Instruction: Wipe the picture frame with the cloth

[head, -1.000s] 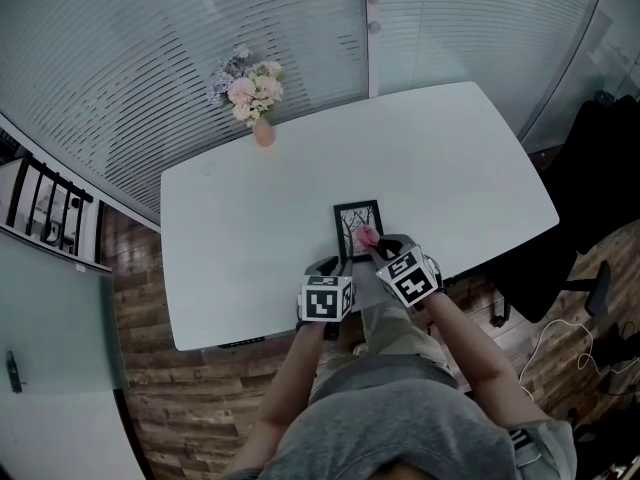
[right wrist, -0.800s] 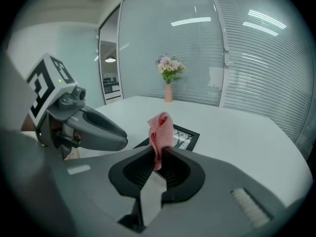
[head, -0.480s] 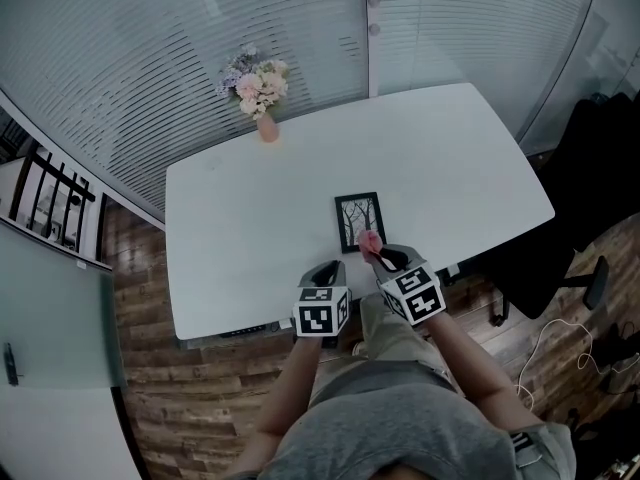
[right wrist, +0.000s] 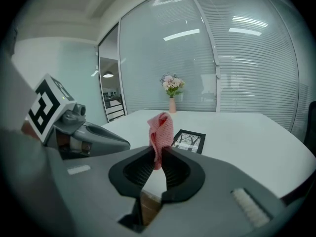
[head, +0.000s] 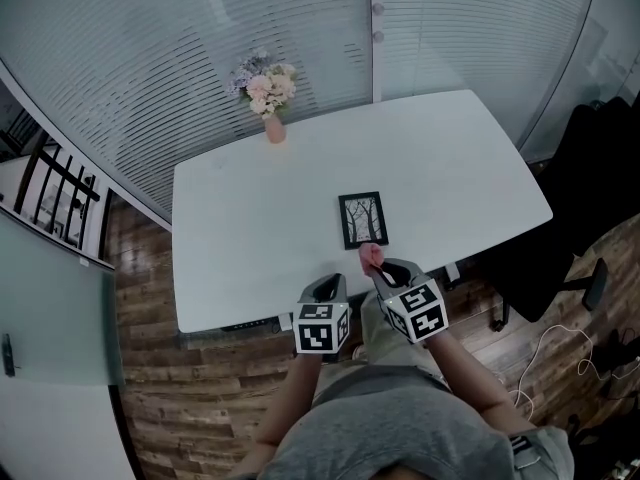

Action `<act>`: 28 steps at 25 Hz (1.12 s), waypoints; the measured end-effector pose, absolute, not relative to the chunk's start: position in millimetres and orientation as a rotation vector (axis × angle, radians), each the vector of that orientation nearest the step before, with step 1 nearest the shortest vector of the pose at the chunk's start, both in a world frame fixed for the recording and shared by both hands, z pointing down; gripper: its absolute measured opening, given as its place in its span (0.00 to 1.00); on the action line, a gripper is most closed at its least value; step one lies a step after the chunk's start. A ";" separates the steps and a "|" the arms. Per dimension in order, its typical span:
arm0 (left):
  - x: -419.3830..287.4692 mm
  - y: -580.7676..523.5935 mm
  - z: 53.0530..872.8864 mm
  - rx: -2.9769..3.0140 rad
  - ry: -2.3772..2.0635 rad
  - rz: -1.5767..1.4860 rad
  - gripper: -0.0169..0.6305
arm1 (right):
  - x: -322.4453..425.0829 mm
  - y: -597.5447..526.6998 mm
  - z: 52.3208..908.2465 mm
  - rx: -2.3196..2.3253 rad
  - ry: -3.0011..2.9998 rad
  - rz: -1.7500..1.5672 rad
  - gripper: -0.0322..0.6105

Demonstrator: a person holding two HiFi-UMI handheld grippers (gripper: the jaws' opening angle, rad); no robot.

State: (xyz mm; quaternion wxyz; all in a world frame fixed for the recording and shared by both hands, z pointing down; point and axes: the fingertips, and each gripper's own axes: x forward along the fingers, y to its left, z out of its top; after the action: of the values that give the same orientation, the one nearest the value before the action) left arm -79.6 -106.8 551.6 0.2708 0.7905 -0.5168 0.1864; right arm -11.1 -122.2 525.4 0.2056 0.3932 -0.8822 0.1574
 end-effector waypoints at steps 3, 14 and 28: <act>-81.0 -99.3 551.6 2.126 -1.394 0.494 0.03 | -14.1 -113.8 523.5 1.093 -2.472 0.443 0.12; -85.4 -87.8 546.4 2.134 -1.413 0.477 0.03 | -23.5 -98.1 514.7 1.073 -2.507 0.391 0.10; -85.7 -90.5 547.6 2.141 -1.409 0.489 0.03 | -26.4 -100.7 512.0 1.075 -2.520 0.393 0.10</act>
State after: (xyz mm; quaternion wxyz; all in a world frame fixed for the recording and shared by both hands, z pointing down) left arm -85.7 -90.5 547.6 0.2632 0.7917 -0.5209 0.1807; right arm -26.4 -100.7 512.0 0.1858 0.3816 -0.8947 0.1395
